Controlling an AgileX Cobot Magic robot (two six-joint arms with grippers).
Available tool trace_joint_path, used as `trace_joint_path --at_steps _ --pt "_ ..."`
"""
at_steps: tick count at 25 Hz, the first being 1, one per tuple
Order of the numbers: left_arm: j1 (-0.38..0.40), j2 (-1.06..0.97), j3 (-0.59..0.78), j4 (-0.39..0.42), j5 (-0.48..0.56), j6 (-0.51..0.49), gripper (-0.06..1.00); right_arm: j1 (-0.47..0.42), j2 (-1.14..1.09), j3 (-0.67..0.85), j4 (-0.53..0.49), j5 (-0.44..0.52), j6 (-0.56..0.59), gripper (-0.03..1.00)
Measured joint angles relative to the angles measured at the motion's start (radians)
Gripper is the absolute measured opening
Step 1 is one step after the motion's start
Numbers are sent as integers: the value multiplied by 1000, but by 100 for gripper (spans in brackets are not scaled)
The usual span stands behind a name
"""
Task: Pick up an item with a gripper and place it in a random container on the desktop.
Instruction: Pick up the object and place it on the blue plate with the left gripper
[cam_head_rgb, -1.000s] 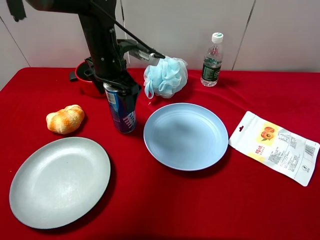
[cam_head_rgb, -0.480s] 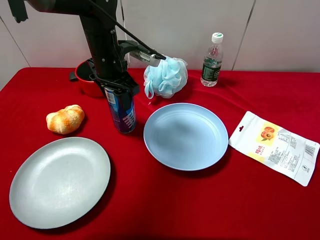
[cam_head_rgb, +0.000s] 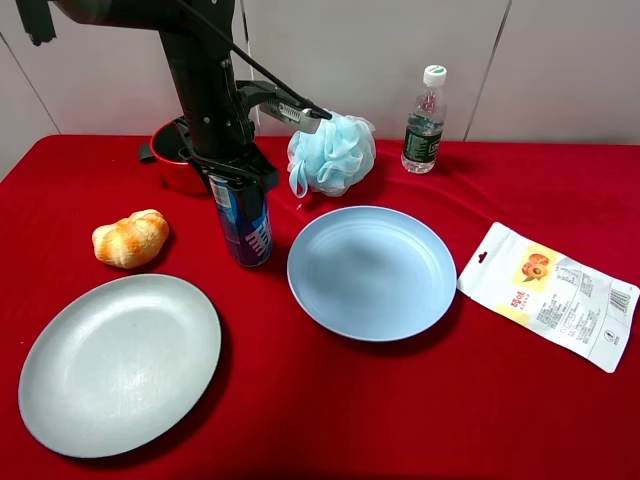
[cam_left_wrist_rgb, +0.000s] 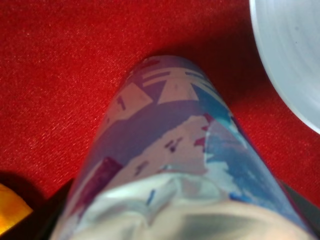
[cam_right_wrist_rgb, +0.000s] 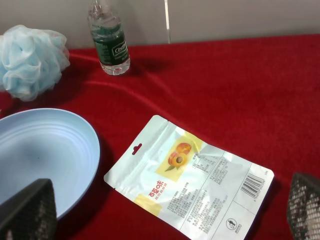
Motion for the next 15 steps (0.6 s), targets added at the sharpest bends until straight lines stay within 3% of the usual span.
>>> trace_joint_path --at_steps 15 --pt "0 6 -117 3 122 7 66 0 0 0 0 0 0 69"
